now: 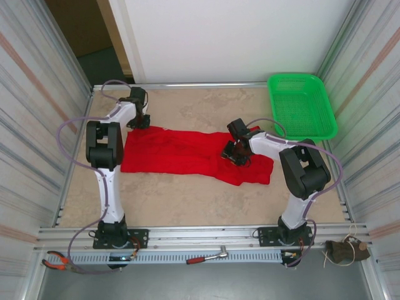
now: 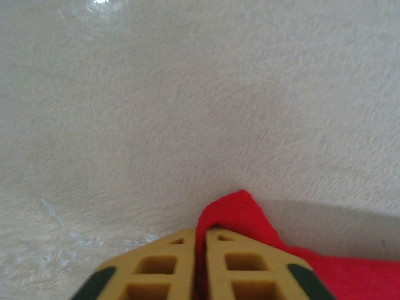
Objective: Fold the inside-out t-shirt
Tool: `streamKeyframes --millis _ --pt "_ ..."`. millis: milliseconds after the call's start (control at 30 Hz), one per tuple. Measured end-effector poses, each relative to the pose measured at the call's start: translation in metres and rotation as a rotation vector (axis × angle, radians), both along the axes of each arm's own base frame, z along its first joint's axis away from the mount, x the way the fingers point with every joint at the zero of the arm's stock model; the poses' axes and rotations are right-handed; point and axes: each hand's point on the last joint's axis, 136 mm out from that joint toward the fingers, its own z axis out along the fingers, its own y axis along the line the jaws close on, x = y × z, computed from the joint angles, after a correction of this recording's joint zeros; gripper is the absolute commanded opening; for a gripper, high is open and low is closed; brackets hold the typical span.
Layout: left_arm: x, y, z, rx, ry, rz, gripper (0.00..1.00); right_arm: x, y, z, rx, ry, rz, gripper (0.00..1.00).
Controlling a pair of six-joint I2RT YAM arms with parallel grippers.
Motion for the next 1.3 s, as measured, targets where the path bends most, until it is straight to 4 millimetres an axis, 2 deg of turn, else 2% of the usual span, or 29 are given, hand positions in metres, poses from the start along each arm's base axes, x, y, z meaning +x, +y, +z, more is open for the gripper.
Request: streamKeyframes --millis 133,367,467,600,633,667,767,800,867,900,1167,1300 --pt "0.007 0.0 0.01 0.001 -0.027 0.0 0.0 0.0 -0.004 -0.001 -0.014 0.002 -0.03 0.43" --pt "0.004 -0.004 0.027 -0.072 -0.054 0.04 0.0 -0.002 -0.014 -0.003 -0.025 0.033 -0.105 0.42" --pt "-0.005 -0.002 0.044 -0.188 -0.085 0.11 0.0 -0.002 -0.018 -0.003 -0.021 0.047 -0.14 0.42" --pt "-0.017 0.021 0.063 -0.436 -0.158 0.287 0.0 -0.002 -0.02 -0.004 -0.017 0.059 -0.173 0.41" --pt "-0.021 0.028 0.064 -0.498 -0.17 0.336 0.0 -0.002 -0.021 -0.004 -0.016 0.063 -0.183 0.41" --pt "-0.024 0.035 0.063 -0.555 -0.177 0.384 0.04 -0.002 -0.022 -0.004 -0.017 0.066 -0.188 0.41" --pt "-0.035 0.049 0.047 -0.701 -0.155 0.517 0.08 -0.003 -0.024 -0.004 -0.018 0.071 -0.2 0.4" --pt "-0.039 0.05 0.039 -0.736 -0.137 0.555 0.14 -0.003 -0.024 -0.004 -0.017 0.073 -0.202 0.4" --pt "-0.043 0.05 0.029 -0.782 -0.113 0.608 0.3 -0.003 -0.025 -0.005 -0.021 0.075 -0.209 0.4" --pt "-0.042 0.049 0.026 -0.798 -0.111 0.62 0.34 -0.003 -0.027 -0.005 -0.027 0.075 -0.215 0.4" --pt "-0.03 0.049 0.03 -0.829 -0.137 0.623 0.42 -0.005 -0.035 -0.005 -0.051 0.084 -0.237 0.39" --pt "-0.034 0.041 0.037 -0.819 -0.154 0.596 0.46 -0.005 -0.036 -0.005 -0.052 0.085 -0.239 0.38"
